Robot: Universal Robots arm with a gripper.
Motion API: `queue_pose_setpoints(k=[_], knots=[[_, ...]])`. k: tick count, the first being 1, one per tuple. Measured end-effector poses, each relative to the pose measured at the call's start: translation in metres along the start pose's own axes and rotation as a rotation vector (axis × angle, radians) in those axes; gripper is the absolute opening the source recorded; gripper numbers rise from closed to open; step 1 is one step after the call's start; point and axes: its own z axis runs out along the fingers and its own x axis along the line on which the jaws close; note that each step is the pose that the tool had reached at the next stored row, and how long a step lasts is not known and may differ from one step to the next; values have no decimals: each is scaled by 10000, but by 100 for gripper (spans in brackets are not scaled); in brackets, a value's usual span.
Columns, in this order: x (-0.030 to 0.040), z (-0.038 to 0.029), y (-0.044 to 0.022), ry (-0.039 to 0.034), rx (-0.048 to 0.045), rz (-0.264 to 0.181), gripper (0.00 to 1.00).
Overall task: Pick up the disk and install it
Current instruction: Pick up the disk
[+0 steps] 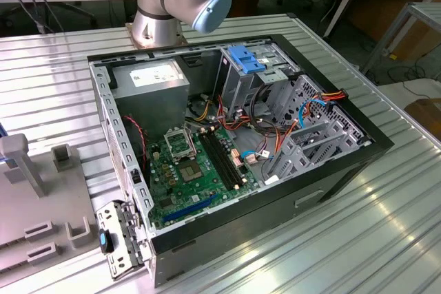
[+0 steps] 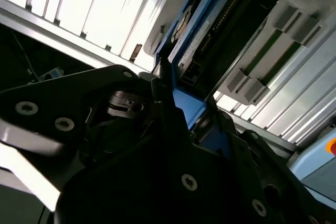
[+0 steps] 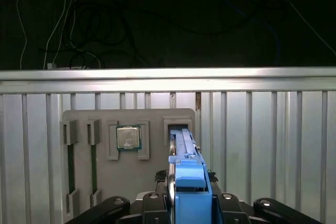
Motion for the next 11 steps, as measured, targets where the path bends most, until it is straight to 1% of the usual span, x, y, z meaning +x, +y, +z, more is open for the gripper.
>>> queue_pose_setpoints(k=[2, 3, 4, 7, 8, 9, 10, 11], knots=[[1, -72, -2, -4, 0, 0, 37], [2, -119, -4, -5, -2, 0, 37], [4, -200, -6, -9, -3, 0, 37], [5, -330, -10, -23, -2, 0, 37], [7, -392, -12, -29, -2, 1, 37], [8, -473, -14, -39, -2, 1, 37], [9, -537, -16, -54, -3, 1, 37], [10, -582, -17, -61, -2, 1, 37]])
